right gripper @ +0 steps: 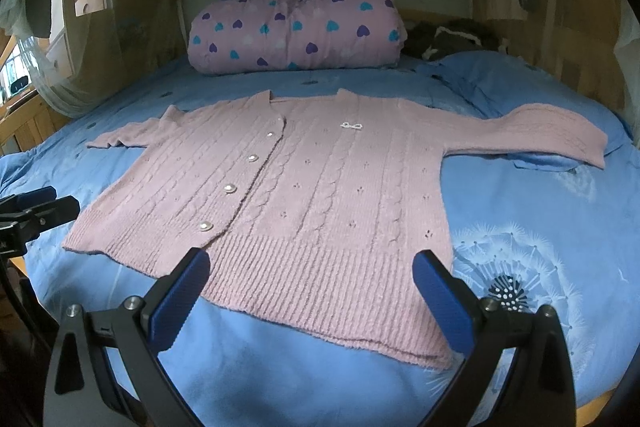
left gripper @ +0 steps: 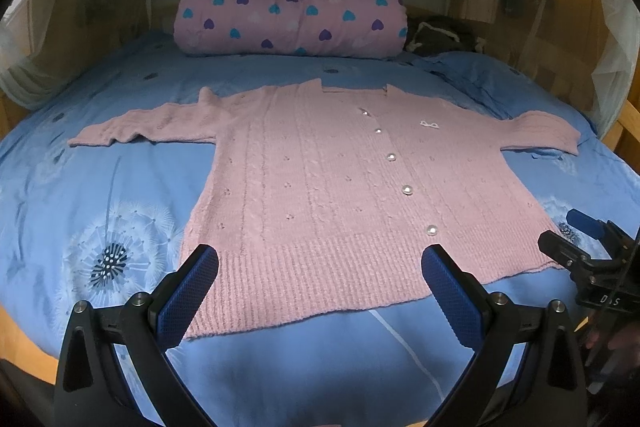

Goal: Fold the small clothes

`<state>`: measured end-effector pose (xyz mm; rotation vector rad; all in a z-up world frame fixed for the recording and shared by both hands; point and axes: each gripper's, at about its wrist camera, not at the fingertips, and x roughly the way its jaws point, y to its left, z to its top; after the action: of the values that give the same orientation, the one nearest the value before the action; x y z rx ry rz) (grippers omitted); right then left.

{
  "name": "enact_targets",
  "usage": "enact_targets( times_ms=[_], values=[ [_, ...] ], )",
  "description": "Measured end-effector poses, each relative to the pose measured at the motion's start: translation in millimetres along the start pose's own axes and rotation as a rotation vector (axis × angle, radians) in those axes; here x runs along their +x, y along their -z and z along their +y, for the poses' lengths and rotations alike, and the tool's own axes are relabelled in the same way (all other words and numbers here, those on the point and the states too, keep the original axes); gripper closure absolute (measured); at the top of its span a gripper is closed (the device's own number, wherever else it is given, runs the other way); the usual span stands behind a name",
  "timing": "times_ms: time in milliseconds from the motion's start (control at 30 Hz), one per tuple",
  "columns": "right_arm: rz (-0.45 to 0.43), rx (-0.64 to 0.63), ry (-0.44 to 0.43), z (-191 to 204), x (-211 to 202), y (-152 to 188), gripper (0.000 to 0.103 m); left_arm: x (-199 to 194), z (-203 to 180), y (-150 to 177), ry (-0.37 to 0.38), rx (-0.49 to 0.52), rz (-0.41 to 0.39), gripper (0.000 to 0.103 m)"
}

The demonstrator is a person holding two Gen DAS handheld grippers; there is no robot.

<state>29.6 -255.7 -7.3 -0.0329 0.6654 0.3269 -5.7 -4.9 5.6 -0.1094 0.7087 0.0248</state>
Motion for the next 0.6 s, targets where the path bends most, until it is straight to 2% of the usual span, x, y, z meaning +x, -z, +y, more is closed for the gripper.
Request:
enact_targets(
  times_ms=[433,600],
  values=[
    [0.009,0.023,-0.009,-1.7,1.7,-1.8,0.0,4.5,2.5,0.8,-0.01,0.018,0.011,0.004],
    [0.024,0.097,-0.058,-6.6,1.5,-4.4,0.0,8.8,4.4,1.3,-0.025,0.006,0.032,0.004]
  ],
)
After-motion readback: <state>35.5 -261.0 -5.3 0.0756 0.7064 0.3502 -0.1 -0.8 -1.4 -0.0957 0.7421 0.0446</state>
